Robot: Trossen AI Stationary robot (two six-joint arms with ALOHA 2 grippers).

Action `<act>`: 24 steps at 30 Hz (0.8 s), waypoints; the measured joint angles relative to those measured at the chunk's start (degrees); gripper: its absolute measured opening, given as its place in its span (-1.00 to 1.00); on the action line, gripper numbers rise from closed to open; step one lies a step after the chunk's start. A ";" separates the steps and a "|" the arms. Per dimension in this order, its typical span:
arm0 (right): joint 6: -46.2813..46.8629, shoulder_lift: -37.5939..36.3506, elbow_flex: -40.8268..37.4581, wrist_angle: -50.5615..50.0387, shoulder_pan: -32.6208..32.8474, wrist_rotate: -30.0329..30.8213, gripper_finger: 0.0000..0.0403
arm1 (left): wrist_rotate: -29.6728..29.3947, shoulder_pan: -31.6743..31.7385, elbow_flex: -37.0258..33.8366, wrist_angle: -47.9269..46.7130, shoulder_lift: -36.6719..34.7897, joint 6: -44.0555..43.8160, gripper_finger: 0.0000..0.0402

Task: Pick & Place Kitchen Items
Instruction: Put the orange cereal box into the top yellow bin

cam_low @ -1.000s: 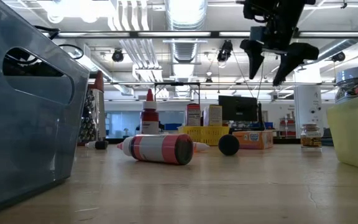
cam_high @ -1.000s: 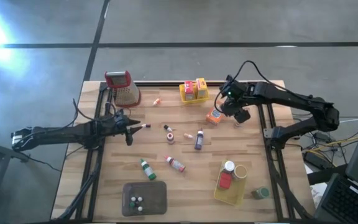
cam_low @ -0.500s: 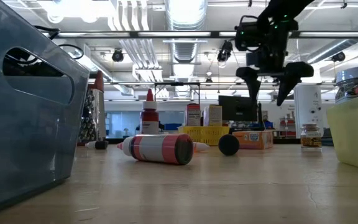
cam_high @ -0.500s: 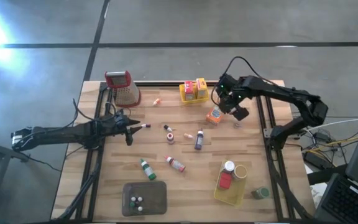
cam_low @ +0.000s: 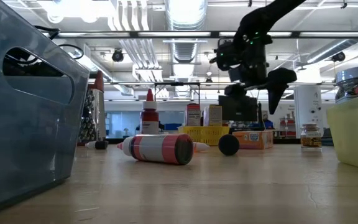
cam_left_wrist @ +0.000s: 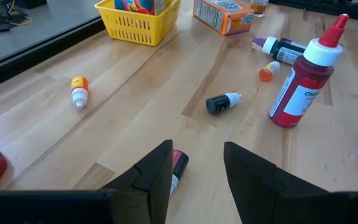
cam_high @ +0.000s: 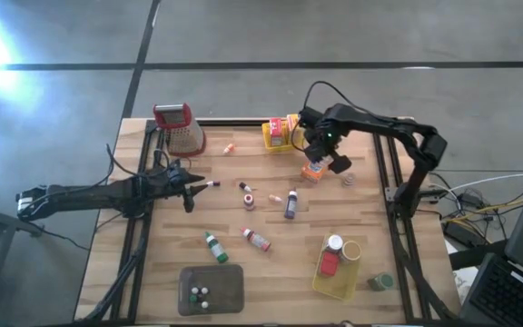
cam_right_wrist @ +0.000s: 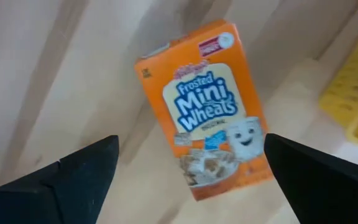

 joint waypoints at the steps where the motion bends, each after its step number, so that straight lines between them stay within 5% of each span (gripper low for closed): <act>1: 0.40 1.04 0.96 -0.86 0.00 -0.46 0.96 | 0.00 0.00 0.00 0.00 -0.02 0.00 -0.26; 14: 0.10 9.19 7.84 -1.49 0.42 1.28 0.99 | 0.00 0.00 0.00 0.00 0.00 0.00 -0.26; 24: -8.64 10.01 6.50 -1.77 1.07 2.44 0.99 | 0.00 0.00 0.00 -0.02 0.00 0.02 -0.26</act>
